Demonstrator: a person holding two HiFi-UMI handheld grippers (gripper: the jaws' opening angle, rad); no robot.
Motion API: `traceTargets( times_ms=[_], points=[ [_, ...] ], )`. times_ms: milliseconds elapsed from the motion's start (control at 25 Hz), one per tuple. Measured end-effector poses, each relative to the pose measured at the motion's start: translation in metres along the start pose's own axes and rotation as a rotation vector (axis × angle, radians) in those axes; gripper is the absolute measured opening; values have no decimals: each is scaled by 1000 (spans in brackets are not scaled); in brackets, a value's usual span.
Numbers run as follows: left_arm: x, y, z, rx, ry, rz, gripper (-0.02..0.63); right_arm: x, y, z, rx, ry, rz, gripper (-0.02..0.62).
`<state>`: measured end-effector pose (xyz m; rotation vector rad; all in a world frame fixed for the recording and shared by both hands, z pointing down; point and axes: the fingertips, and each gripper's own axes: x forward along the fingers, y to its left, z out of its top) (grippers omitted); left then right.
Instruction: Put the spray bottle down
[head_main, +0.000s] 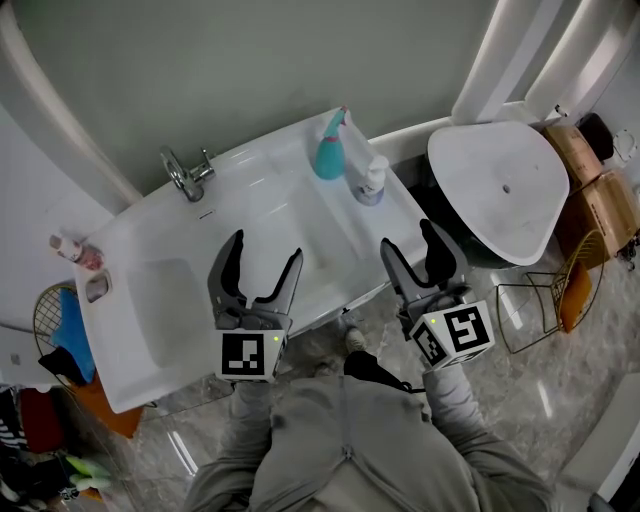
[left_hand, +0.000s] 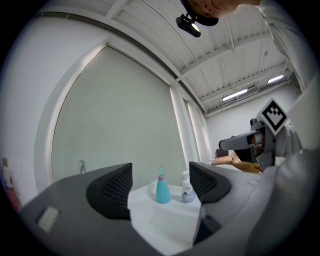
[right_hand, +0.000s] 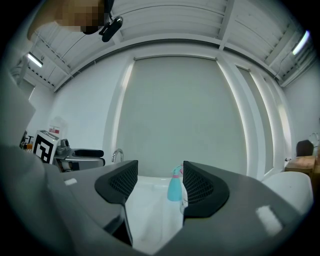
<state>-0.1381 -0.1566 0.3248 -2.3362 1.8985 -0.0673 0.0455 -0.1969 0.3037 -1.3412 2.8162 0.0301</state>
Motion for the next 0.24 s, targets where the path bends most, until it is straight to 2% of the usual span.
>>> traceTargets(
  times_ms=[240],
  points=[
    [2,2,-4,10,-9,-1,383,1,0,-1,2,10,2,275]
  ],
)
